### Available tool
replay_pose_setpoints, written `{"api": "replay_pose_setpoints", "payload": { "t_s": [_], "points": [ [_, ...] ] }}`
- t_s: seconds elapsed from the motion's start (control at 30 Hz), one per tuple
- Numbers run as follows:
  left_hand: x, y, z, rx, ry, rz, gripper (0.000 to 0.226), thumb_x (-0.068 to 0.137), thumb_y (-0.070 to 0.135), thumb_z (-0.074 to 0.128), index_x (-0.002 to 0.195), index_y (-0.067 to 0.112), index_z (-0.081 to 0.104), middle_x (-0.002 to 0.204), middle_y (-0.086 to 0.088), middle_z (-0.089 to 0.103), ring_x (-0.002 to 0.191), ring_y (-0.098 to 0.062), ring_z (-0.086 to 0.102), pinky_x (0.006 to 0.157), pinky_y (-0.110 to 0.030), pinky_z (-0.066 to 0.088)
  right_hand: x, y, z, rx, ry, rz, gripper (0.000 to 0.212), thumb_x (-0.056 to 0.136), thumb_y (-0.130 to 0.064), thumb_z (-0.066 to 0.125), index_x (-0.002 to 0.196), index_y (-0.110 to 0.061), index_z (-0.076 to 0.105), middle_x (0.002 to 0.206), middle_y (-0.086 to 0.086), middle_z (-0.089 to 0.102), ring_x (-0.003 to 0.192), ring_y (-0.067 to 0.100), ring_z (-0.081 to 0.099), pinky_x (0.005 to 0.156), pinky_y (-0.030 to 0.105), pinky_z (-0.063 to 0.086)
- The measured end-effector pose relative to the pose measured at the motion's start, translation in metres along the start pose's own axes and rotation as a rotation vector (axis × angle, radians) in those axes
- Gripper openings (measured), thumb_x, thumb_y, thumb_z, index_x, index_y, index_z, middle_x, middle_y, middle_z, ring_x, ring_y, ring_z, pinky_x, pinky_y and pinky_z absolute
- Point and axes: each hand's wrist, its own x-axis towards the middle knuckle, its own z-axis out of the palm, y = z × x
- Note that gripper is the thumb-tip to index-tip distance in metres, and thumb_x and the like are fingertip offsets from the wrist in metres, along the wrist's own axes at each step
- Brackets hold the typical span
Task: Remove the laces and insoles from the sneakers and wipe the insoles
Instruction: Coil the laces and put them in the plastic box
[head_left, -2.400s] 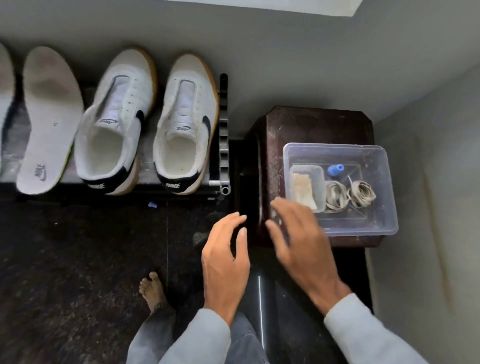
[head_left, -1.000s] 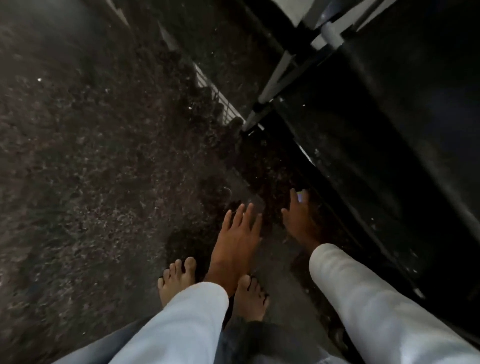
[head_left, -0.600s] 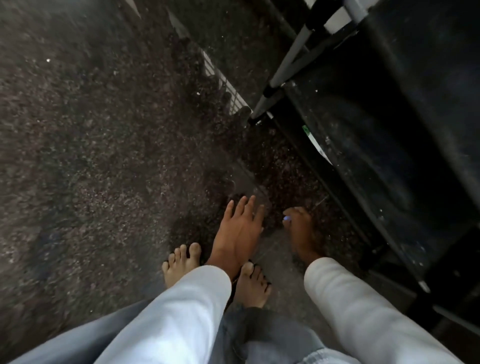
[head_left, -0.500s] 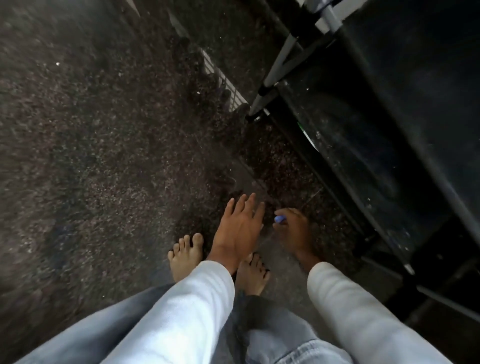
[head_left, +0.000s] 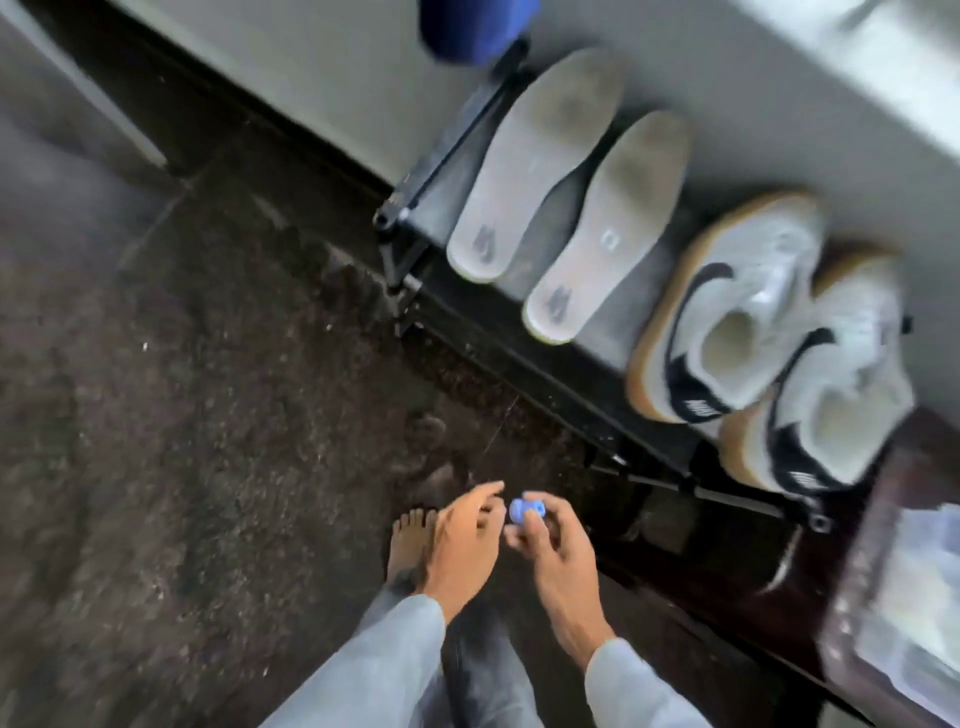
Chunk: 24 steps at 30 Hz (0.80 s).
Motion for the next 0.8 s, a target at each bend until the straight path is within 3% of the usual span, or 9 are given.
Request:
{"api": "replay_pose_setpoints", "payload": {
  "t_s": [0.07,0.1,0.17,0.27,0.4,0.57,0.67,0.8],
  "points": [
    [-0.026,0.041,-0.011,0.056,-0.093,0.102,0.030,0.101,0.022,0.052,0.127,0.029,0.064,0.117,0.017,0.065,0.102,0.005,0.061,0.080,0.013,0.024,-0.030,-0.029,-0.016,0.028,0.058,-0.029,0.014,0.104,-0.013,0.057,0.108,-0.018,0.070,0.098,0.001,0.078,0.090,0.016,0.076,0.078,0.024,0.061],
    [-0.038,0.058,-0.013,0.061,-0.158,0.145,0.027,0.101,0.024,0.053,0.124,0.032,0.065,0.110,0.020,0.063,0.092,0.014,0.059,0.078,0.014,0.027,-0.042,-0.040,-0.027,0.014,0.105,-0.036,0.013,0.103,-0.012,0.059,0.108,-0.016,0.070,0.098,0.001,0.078,0.089,0.015,0.077,0.077,0.023,0.061],
    [-0.057,0.084,-0.014,0.078,-0.290,0.223,0.023,0.098,0.027,0.058,0.113,0.042,0.067,0.101,0.023,0.065,0.082,0.021,0.059,0.082,0.004,0.043,-0.063,-0.054,-0.044,-0.008,0.197,-0.051,0.013,0.100,-0.011,0.064,0.107,-0.018,0.072,0.098,0.002,0.078,0.085,0.015,0.076,0.075,0.023,0.061],
    [-0.073,0.111,0.000,0.108,-0.418,0.295,0.030,0.090,0.031,0.066,0.102,0.059,0.066,0.103,0.016,0.073,0.095,0.005,0.067,0.090,-0.020,0.056,-0.093,-0.073,-0.077,-0.060,0.368,-0.111,0.024,0.093,-0.008,0.075,0.094,-0.032,0.076,0.103,-0.006,0.075,0.085,0.013,0.074,0.075,0.024,0.060],
    [-0.098,0.145,0.032,0.194,-0.478,0.423,0.029,0.084,0.040,0.066,0.111,0.050,0.067,0.105,0.027,0.072,0.106,-0.007,0.066,0.096,-0.027,0.054,-0.127,-0.089,-0.120,-0.030,0.546,-0.145,0.027,0.083,-0.007,0.085,0.088,-0.033,0.077,0.095,-0.014,0.077,0.085,0.007,0.075,0.074,0.018,0.060],
    [-0.137,0.196,0.106,0.138,-0.559,0.498,0.038,0.087,0.003,0.070,0.112,0.031,0.069,0.100,0.014,0.076,0.091,0.002,0.071,0.084,-0.014,0.055,-0.153,-0.080,-0.201,-0.102,0.724,-0.186,0.027,0.084,-0.015,0.084,0.100,-0.036,0.076,0.097,-0.018,0.076,0.093,0.004,0.073,0.083,0.019,0.058],
    [-0.153,0.220,0.161,0.106,-0.610,0.503,0.040,0.088,-0.002,0.067,0.121,0.020,0.067,0.107,0.010,0.074,0.093,0.001,0.071,0.084,-0.013,0.054,-0.155,-0.069,-0.261,-0.074,0.817,-0.159,0.034,0.084,-0.011,0.084,0.099,-0.039,0.072,0.094,-0.015,0.077,0.088,0.002,0.074,0.081,0.017,0.058],
    [-0.157,0.245,0.235,0.158,-0.598,0.587,0.032,0.091,0.002,0.065,0.120,0.016,0.068,0.107,0.005,0.073,0.092,0.001,0.068,0.086,-0.015,0.054,-0.134,-0.050,-0.357,-0.121,0.975,-0.119,0.023,0.086,-0.008,0.082,0.105,-0.017,0.075,0.089,-0.007,0.074,0.080,0.010,0.073,0.081,0.028,0.060]
  ]
}}
